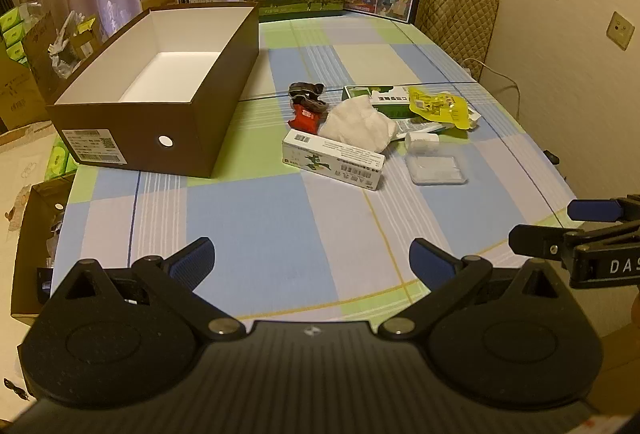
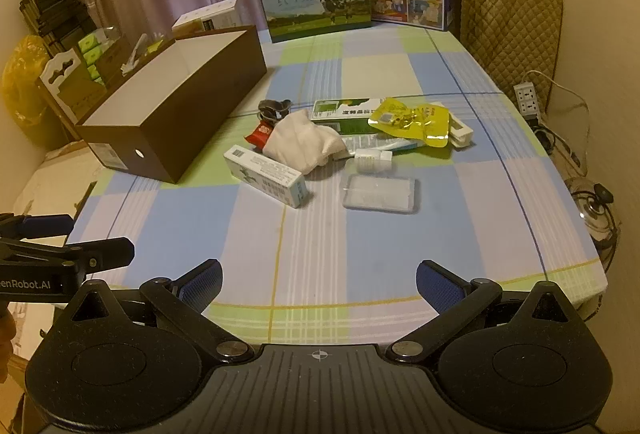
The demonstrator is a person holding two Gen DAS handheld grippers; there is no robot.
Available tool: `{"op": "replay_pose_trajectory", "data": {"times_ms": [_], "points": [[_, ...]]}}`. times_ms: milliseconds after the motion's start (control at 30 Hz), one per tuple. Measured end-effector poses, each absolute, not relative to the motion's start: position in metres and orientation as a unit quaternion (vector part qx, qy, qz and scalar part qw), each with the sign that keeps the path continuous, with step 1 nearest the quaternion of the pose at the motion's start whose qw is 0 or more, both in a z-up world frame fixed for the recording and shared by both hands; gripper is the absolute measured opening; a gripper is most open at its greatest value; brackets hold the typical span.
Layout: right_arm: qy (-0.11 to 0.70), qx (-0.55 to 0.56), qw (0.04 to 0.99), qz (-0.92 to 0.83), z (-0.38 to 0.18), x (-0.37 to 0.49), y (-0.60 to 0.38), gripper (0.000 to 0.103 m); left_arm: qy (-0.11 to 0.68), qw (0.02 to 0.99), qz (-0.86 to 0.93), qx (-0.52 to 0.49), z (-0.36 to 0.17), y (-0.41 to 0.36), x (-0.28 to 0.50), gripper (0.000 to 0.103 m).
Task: Organize objects
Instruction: 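Move the right tool toward the clear plastic tray on the table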
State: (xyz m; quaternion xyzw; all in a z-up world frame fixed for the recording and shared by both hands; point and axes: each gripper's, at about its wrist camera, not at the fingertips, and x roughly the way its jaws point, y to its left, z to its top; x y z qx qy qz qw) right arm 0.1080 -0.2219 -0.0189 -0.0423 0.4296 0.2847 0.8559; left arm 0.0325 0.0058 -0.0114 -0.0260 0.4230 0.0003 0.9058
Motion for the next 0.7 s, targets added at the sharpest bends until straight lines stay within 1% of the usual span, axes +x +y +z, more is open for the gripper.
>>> {"op": "replay_pose_trajectory", "data": {"times_ms": [700], "points": [[0.435,-0.051,0.843,0.311,-0.020,0.140,-0.225,0.101,0.428,0.903,0.018,-0.036,-0.014,0.003,0.055,0.102]]}}
